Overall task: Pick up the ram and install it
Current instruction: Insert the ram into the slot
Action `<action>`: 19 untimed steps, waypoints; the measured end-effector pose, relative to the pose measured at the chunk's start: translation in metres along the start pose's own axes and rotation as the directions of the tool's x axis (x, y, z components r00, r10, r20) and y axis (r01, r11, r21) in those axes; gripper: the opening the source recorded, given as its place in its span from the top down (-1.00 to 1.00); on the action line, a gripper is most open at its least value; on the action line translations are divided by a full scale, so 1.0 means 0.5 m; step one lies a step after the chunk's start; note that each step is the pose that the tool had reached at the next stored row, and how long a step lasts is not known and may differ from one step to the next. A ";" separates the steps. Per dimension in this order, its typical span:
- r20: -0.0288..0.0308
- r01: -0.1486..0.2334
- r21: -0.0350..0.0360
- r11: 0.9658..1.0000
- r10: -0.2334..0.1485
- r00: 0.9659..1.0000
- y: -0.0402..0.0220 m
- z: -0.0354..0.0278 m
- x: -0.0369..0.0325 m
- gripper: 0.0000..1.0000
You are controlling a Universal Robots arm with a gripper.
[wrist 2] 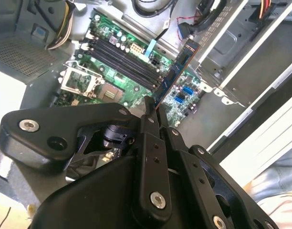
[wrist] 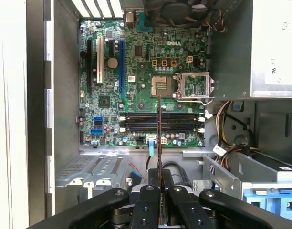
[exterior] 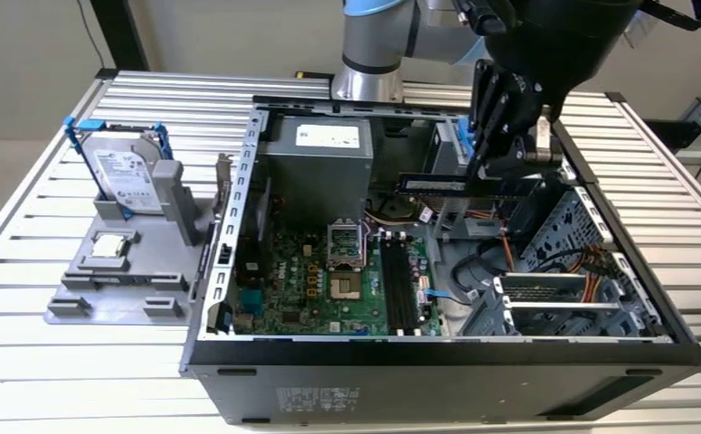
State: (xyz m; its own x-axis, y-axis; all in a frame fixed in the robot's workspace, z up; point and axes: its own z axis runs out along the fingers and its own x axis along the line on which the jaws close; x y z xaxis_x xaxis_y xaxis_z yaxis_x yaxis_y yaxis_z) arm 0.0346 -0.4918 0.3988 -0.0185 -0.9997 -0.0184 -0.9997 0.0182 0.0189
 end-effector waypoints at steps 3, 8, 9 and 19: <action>0.000 0.000 0.000 1.000 0.000 1.000 0.000 0.000 -0.008 1.00; 0.000 0.000 0.000 1.000 0.000 1.000 0.000 0.001 -0.025 1.00; 0.000 0.001 0.000 1.000 -0.001 1.000 0.001 0.001 -0.029 1.00; 0.000 0.006 0.000 1.000 -0.006 1.000 0.002 0.002 -0.072 1.00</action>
State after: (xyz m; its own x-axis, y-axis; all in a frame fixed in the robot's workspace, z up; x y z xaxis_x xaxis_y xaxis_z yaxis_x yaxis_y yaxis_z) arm 0.0345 -0.4558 0.3984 -0.0126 -0.9998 -0.0184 -0.9997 0.0122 0.0188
